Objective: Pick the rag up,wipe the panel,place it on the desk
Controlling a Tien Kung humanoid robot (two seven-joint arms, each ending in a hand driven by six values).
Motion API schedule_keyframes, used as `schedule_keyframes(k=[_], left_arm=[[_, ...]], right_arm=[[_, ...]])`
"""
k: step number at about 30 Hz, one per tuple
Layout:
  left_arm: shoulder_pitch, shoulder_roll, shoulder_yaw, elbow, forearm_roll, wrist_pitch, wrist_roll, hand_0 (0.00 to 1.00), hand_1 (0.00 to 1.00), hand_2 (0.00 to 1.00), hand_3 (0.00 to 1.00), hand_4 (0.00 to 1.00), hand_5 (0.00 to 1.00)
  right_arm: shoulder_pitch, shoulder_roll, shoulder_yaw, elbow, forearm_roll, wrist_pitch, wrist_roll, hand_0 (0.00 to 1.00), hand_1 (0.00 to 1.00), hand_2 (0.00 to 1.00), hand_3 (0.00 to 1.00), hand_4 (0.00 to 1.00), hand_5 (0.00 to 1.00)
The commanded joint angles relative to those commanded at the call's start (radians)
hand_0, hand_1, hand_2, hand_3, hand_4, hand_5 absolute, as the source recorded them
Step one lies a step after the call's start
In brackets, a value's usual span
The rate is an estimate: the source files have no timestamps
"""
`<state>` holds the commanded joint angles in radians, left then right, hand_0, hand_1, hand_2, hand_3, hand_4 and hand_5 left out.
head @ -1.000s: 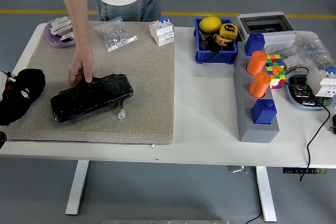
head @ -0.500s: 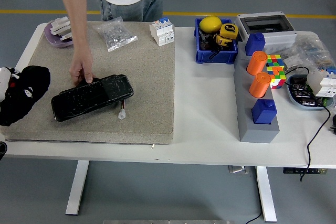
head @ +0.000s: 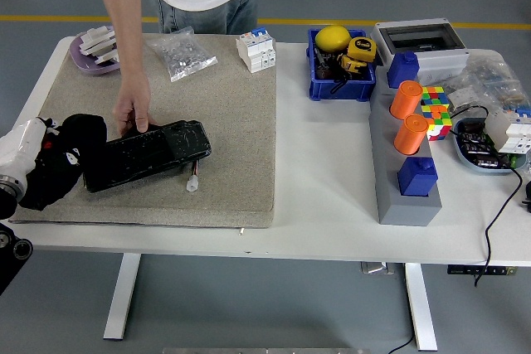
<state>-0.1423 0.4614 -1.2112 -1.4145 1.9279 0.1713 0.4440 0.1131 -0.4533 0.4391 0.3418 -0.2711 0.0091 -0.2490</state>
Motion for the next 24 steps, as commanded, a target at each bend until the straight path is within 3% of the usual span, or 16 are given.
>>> schedule_keyframes(k=[11, 24], left_arm=[[-0.03, -0.001, 0.082, -0.044, -0.008, 0.006, 0.008, 0.2, 0.161, 0.532, 0.524, 0.172, 0.002], [-0.122, -0.033, 0.185, -0.014, -0.034, 0.007, 0.01, 0.199, 0.159, 0.535, 0.525, 0.173, 0.002]], right_arm=[[0.006, 0.0, -0.002, 0.0, 0.001, 0.0, 0.001, 0.756, 0.615, 0.641, 0.617, 0.998, 0.624], [0.011, 0.0, -0.01, 0.002, 0.005, 0.001, 0.0, 0.755, 0.616, 0.641, 0.617, 0.998, 0.625]])
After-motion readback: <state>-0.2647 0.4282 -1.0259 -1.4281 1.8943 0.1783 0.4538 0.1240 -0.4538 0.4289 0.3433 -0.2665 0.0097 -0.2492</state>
